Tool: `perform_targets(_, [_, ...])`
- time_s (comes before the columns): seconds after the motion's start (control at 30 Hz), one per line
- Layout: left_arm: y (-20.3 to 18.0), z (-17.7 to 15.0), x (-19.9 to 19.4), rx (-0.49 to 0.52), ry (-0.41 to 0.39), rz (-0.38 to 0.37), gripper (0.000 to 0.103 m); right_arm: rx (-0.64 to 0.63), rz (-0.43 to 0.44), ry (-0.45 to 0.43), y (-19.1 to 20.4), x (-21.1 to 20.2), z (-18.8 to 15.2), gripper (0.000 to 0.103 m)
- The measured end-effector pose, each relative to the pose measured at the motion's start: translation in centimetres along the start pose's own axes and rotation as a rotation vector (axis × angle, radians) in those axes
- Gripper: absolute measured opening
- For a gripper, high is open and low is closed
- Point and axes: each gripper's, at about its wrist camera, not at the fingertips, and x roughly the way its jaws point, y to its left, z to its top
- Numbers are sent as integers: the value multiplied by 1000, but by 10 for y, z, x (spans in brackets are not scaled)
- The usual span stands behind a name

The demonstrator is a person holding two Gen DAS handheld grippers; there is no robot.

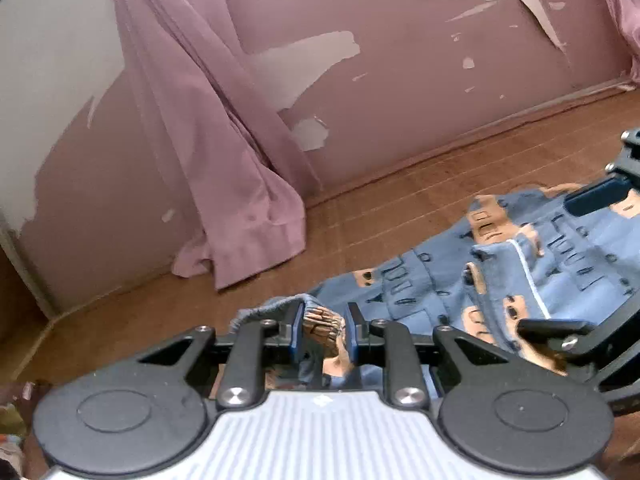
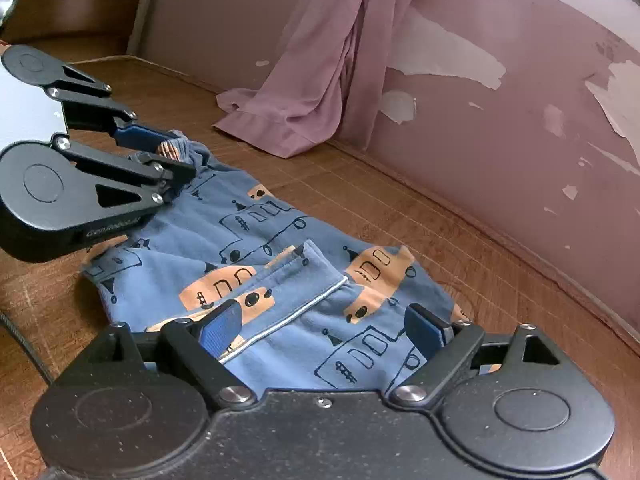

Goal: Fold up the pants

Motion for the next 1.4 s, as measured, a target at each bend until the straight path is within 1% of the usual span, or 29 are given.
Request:
perform_targets(0.1, [17,-6,15,-51,39,43,24,0,4,-3,-1,0,0,89])
perform_targets(0.13, [24,-8,11,-65,54,57,24,6,6,-3,-2,0,-1,90])
perform_targets(0.17, [32,-11,16,-83,72,69,24,13,8,-3,-2,1,-1,90])
perform_targets(0.2, [40,-15,22,-105,97,73,25,19,8,-3,-3,1,-2,90])
perform_targets(0.3, [54,-26,33,-151,169,48,28,31,10,-6,-3,2,-2,90])
perform_targets(0.33, [55,-29,32,-157,163,44,30,32,10,-7,-3,2,-3,90])
perform_targets(0.4, [55,-30,31,-146,160,52,37,33,11,-7,-3,2,-3,90])
perform_targets(0.43, [55,-29,32,-140,165,60,49,35,13,-8,-3,1,-3,90])
perform_targets(0.47, [55,-28,34,-140,174,68,66,37,14,-8,-3,2,-3,90])
perform_targets(0.53, [59,-27,37,-168,204,84,75,43,16,-9,-4,2,-4,90])
perform_targets(0.57, [63,-27,39,-198,216,76,76,44,16,-9,-4,2,-4,90])
perform_targets(0.67, [73,-29,43,-268,239,42,76,47,15,-11,-4,1,-3,90])
perform_targets(0.7, [75,-30,43,-281,241,34,74,46,16,-11,-4,1,-3,90])
perform_targets(0.73, [77,-31,43,-296,242,19,68,48,15,-12,-4,1,-3,90])
perform_targets(0.77, [78,-31,43,-310,242,-3,60,50,14,-12,-4,1,-3,90])
perform_targets(0.8, [80,-32,42,-321,241,-28,56,51,14,-13,-4,1,-4,90])
perform_targets(0.83, [80,-32,42,-330,242,-48,49,50,14,-13,-4,1,-4,90])
perform_targets(0.87, [81,-32,42,-337,244,-60,46,50,14,-13,-4,1,-4,90])
perform_targets(0.93, [82,-32,43,-363,254,-69,46,51,14,-12,-4,1,-4,90])
perform_targets(1.07, [90,-34,48,-447,273,-88,48,53,14,-13,-4,1,-4,90])
perform_targets(1.2, [91,-34,48,-465,284,-83,48,57,16,-13,-4,1,-4,90])
perform_targets(1.3, [92,-33,49,-475,287,-97,43,60,16,-14,-4,1,-4,90])
perform_targets(1.4, [89,-30,48,-451,288,-91,38,59,15,-14,-4,1,-4,91])
